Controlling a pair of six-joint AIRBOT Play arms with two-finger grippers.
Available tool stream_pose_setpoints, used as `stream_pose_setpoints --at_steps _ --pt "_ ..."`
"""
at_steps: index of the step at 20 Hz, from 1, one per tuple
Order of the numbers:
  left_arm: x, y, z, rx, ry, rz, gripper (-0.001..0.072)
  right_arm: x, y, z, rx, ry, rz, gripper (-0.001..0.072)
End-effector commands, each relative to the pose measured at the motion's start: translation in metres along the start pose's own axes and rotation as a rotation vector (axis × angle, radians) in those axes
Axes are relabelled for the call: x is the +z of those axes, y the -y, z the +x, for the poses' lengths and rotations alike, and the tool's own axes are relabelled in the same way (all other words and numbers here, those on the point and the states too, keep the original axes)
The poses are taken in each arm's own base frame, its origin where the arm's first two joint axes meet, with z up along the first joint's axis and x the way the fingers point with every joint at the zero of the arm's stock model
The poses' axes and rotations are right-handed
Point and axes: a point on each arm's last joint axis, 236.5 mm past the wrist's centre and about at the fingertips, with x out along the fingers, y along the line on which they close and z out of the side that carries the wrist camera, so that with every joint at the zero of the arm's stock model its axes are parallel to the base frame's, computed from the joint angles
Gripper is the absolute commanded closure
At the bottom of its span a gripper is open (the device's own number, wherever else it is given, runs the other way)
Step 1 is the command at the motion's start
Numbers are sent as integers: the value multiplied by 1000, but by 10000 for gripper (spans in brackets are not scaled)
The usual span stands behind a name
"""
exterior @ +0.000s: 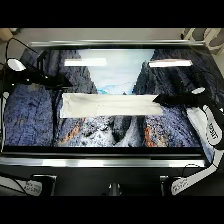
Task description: Fold the shirts.
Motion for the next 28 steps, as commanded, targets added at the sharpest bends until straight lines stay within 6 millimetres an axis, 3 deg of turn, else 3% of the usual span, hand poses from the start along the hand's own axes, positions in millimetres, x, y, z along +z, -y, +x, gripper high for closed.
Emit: stream_pose_setpoints --at_steps 1,2,3,5,8,12,16,19,22,24,26,28 --pt "-4 22 6 -14 -9 46 243 -12 -13 17 21 -53 -3 389" --pt "-5 25 10 -16 -10 51 303 -10 -17 16 34 -44 -26 619" --pt "-4 28 15 -18 -7 58 452 -6 -26 13 67 -25 -74 693" --pt "-4 36 30 -23 -6 114 678 6 -43 -2 87 22 -167 694" --pt "-8 57 73 -59 -19 126 678 21 -81 -40 109 85 -240 696" --pt "-16 120 138 -244 -6 34 679 6 -153 -95 188 83 -351 698" --pt "-58 153 196 -329 -110 -39 679 3 -213 -143 199 166 -409 697" --pt "-74 173 226 -381 -128 -111 679 -6 -255 -171 248 215 -423 697" --pt "-76 199 247 -434 -90 -195 679 -11 -282 -195 298 261 -410 696" --pt "-81 220 253 -490 -77 -216 679 -9 -284 -199 294 276 -412 696" --pt "-76 223 247 -510 -57 -185 681 1 -282 -199 285 311 -388 696" --pt "-46 212 224 -508 17 -143 683 12 -284 -193 285 344 -377 696"
